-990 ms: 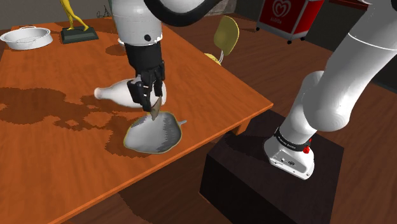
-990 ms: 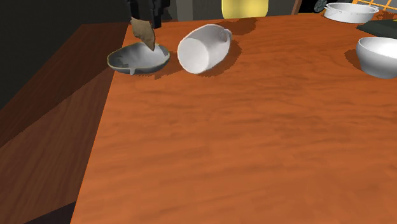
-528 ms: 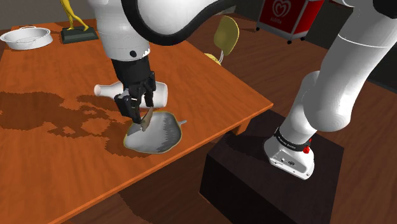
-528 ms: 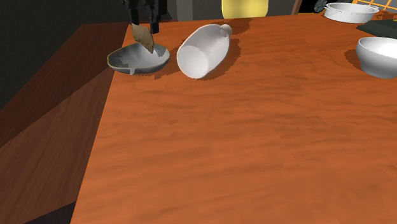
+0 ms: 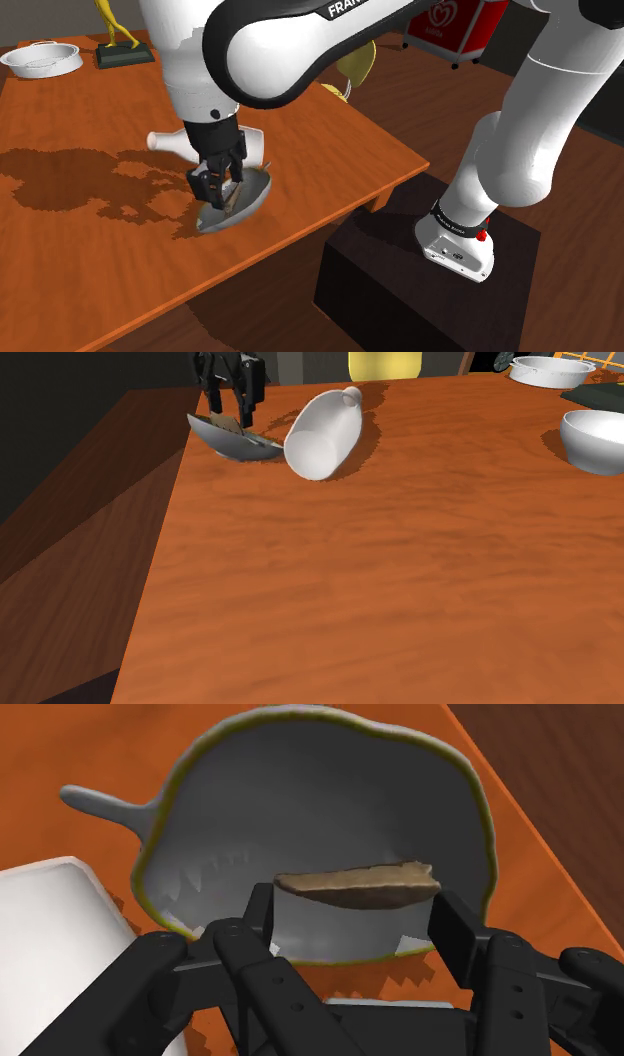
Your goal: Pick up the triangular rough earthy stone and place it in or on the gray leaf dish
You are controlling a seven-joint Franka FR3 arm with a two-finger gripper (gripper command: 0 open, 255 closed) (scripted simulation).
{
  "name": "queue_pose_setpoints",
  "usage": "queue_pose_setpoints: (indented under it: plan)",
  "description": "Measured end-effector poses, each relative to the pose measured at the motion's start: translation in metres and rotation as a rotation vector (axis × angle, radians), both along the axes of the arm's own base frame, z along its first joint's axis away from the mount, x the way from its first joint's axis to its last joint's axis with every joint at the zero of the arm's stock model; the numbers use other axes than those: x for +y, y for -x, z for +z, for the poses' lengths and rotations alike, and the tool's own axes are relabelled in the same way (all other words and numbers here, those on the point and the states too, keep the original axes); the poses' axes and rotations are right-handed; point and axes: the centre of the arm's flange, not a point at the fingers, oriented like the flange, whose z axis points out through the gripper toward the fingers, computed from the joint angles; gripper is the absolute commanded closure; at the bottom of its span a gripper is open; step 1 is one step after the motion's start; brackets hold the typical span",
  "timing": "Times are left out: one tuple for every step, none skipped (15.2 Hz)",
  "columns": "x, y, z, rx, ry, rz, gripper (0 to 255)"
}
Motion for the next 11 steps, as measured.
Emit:
queue_pose_setpoints:
  plan:
    - [-0.0003,-0.0003,-0.0051,0.000,0.000,0.001,255]
    - [-0.0005,-0.0001,-0.0071,0.000,0.000,0.001,255]
    - [-0.0007,-0.0007,-0.0114,0.003,0.003,0.000,255]
    - [-0.0012,-0.0014,-0.0136,0.005,0.004,-0.001,255]
    - [-0.0017,-0.0017,-0.0143,0.006,0.005,-0.001,255]
    - [-0.0019,-0.0018,-0.0144,0.006,0.006,-0.001,255]
    - [-0.0021,-0.0019,-0.0146,0.006,0.006,-0.001,255]
    - [-0.0021,-0.0019,-0.0147,0.006,0.006,-0.001,0]
    - [-0.0021,-0.0018,-0.0147,0.006,0.006,-0.002,0]
    - [-0.0021,-0.0018,-0.0147,0.006,0.006,-0.002,0]
    - [-0.0021,-0.0018,-0.0147,0.006,0.006,-0.002,0]
